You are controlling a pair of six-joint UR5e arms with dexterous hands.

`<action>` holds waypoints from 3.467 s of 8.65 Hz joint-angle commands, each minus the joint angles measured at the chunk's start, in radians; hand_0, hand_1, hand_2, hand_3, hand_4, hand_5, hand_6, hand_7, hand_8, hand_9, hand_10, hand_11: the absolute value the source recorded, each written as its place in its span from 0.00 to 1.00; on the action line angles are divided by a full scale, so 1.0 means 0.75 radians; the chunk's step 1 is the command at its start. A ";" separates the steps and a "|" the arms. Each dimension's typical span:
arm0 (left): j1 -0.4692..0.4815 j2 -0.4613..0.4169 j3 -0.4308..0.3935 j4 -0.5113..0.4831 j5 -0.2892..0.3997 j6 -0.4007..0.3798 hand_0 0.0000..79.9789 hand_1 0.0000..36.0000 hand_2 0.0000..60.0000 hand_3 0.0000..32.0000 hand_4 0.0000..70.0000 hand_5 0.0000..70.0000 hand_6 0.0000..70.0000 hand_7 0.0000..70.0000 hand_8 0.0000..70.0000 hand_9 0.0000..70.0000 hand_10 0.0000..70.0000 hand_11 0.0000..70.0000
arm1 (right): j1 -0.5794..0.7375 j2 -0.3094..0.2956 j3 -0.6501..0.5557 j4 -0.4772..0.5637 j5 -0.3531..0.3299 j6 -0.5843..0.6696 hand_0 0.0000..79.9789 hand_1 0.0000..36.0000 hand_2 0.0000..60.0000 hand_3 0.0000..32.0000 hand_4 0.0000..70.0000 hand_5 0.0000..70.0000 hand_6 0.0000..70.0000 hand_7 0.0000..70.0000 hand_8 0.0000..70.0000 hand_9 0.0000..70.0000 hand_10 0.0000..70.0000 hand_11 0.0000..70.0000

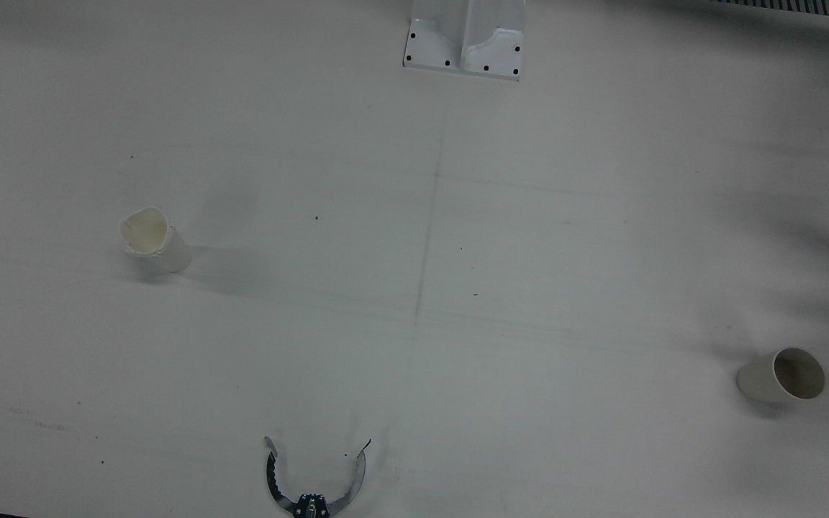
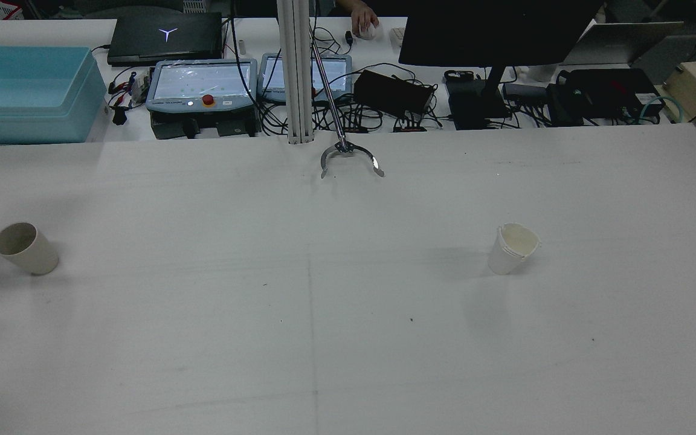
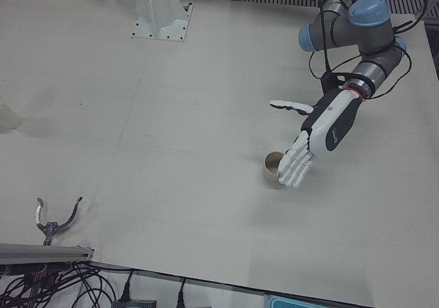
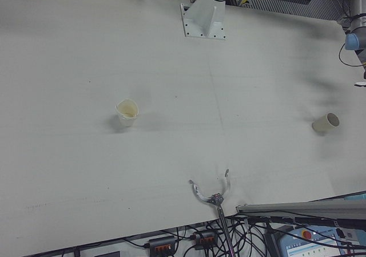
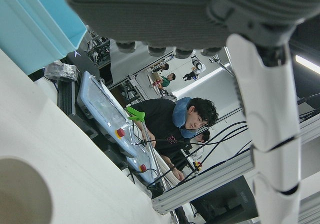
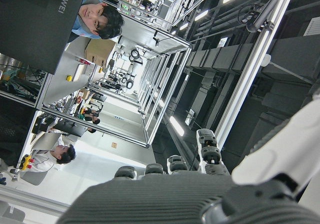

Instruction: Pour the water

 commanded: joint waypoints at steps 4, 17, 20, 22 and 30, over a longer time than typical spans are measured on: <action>0.076 -0.012 0.482 -0.445 -0.047 0.127 0.63 0.53 0.17 0.23 0.00 0.00 0.00 0.00 0.00 0.00 0.00 0.00 | -0.007 0.003 -0.044 -0.005 0.005 -0.048 0.39 0.08 0.05 0.09 0.07 0.14 0.06 0.14 0.00 0.01 0.00 0.00; 0.257 -0.159 0.789 -0.743 -0.245 -0.025 0.65 0.60 0.18 0.24 0.00 0.00 0.00 0.01 0.00 0.00 0.00 0.02 | -0.005 0.005 -0.028 -0.007 -0.015 -0.075 0.37 0.08 0.09 0.08 0.09 0.16 0.08 0.19 0.00 0.02 0.00 0.00; 0.257 -0.194 0.820 -0.724 -0.249 -0.017 0.65 0.59 0.16 0.22 0.00 0.00 0.00 0.02 0.00 0.00 0.00 0.02 | -0.009 0.005 -0.026 -0.007 -0.015 -0.075 0.36 0.08 0.10 0.07 0.09 0.17 0.08 0.20 0.00 0.02 0.00 0.00; 0.283 -0.192 0.840 -0.718 -0.249 -0.021 0.65 0.58 0.15 0.21 0.00 0.00 0.00 0.02 0.00 0.00 0.00 0.02 | -0.013 0.005 -0.028 -0.007 -0.015 -0.075 0.36 0.08 0.11 0.06 0.09 0.17 0.09 0.20 0.00 0.02 0.00 0.00; 0.312 -0.211 0.836 -0.653 -0.231 -0.023 0.65 0.58 0.17 0.16 0.00 0.00 0.00 0.04 0.00 0.00 0.00 0.02 | -0.019 0.007 -0.030 -0.007 -0.013 -0.075 0.35 0.07 0.10 0.06 0.09 0.17 0.09 0.20 0.01 0.03 0.00 0.00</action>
